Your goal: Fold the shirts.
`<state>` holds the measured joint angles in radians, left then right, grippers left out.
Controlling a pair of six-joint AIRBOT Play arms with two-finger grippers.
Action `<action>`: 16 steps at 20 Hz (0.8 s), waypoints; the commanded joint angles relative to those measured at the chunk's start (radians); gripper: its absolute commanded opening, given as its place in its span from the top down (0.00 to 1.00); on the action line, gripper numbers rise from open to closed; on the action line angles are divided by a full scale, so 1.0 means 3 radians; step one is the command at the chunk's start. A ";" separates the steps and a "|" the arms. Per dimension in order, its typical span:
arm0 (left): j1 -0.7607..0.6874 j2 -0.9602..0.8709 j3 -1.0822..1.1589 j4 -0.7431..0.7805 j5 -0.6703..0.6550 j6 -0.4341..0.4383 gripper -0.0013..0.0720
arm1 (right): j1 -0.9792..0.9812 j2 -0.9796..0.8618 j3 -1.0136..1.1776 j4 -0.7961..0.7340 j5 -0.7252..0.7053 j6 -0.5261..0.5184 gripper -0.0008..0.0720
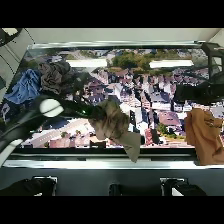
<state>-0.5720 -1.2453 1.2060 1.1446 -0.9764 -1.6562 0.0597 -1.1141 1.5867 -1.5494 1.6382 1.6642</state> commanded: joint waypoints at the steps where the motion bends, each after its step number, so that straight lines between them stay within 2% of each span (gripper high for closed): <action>1: 0.0149 -0.0367 -0.0149 -0.0202 -0.0244 -0.0001 0.04 | -0.0001 -0.0015 -0.0186 0.0164 -0.0055 -0.0004 0.06; 2: 0.0257 -0.0351 -0.0067 -0.0202 -0.0317 0.0038 0.00 | -0.0001 -0.0047 -0.0242 0.0173 -0.0048 -0.0015 0.06; 6: 0.0977 -0.0125 0.0431 -0.0071 -0.0735 0.0303 0.00 | -0.0001 -0.0262 -0.0526 0.0290 -0.0126 -0.0187 0.06; 7: 0.1179 -0.0056 0.0493 -0.0060 -0.0849 0.0357 0.01 | -0.0001 -0.0352 -0.0610 0.0460 -0.0148 -0.0202 0.06; 8: 0.1345 -0.0005 0.0493 -0.0060 -0.0977 0.0366 0.08 | -0.0001 -0.0446 -0.0697 0.0664 -0.0145 -0.0264 0.06; 10: 0.1601 0.0009 0.0383 -0.0037 -0.1279 0.0423 0.09 | -0.0001 -0.0637 -0.0886 0.1016 -0.0134 -0.0367 0.06; 12: 0.1696 -0.0001 0.0031 -0.0039 -0.1188 0.0431 0.09 | 0.0000 -0.0769 -0.1097 0.1180 -0.0137 -0.0385 0.06; 16: 0.1606 -0.0163 -0.0758 -0.0281 -0.0413 0.0361 0.09 | 0.0000 -0.0820 -0.1484 0.1270 -0.0169 -0.0394 0.06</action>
<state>-0.0971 -1.2686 1.1137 1.1080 -1.2285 -1.5421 0.0601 -1.3388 1.2198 -1.2205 1.5894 1.5574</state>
